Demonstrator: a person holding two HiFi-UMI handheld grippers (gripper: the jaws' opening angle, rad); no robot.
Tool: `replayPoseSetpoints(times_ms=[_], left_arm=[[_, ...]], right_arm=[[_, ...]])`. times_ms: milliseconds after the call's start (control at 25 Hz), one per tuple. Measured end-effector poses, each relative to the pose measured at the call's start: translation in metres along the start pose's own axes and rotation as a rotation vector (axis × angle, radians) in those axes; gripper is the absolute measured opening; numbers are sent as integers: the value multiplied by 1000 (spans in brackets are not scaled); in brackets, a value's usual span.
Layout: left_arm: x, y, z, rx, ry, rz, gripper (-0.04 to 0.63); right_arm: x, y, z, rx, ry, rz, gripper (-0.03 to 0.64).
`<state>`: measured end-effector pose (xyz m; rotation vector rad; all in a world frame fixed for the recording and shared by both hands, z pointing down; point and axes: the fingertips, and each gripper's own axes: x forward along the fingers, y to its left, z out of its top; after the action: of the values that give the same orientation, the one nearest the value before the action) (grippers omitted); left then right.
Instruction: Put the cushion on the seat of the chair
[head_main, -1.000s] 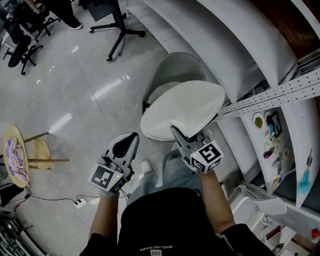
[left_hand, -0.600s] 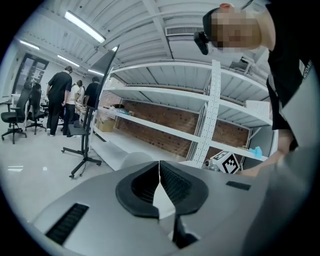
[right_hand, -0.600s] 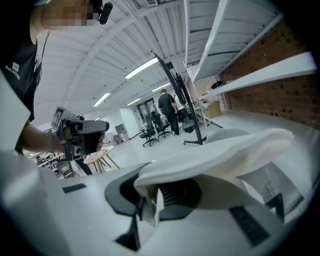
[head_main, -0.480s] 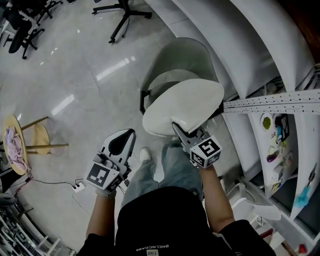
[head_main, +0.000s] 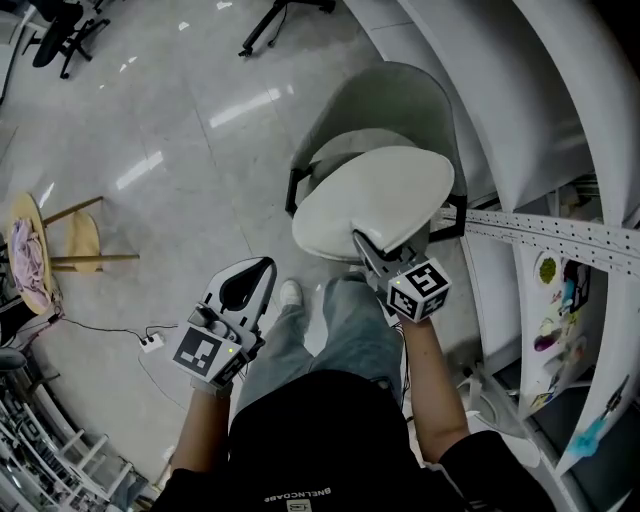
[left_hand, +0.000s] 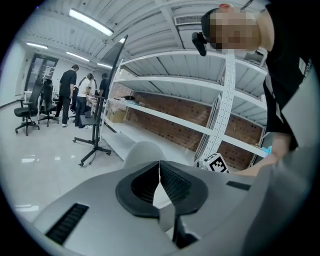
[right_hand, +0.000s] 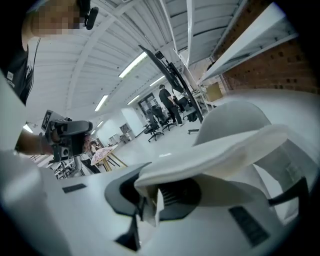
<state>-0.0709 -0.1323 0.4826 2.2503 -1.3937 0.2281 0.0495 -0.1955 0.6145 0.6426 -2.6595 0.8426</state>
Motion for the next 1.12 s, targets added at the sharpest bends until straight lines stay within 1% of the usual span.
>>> replayPoseSetpoints(times_ms=[120, 360, 560, 760, 960, 1120], left_arm=[[3, 2, -10, -17, 16, 32, 14], [12, 10, -18, -48, 27, 91, 14], [19, 12, -27, -68, 36, 121, 14], [24, 19, -35, -90, 41, 151, 14], [18, 23, -38, -106, 36, 182, 14], [10, 29, -43, -122, 37, 197, 14]], right_arm=[[8, -15, -7, 17, 21, 21, 41], [24, -49, -19, 48, 71, 31, 41], [36, -69, -21, 73, 77, 43, 41], [55, -74, -23, 65, 84, 57, 41], [71, -78, -26, 108, 81, 44, 41], [79, -78, -35, 118, 92, 30, 41]])
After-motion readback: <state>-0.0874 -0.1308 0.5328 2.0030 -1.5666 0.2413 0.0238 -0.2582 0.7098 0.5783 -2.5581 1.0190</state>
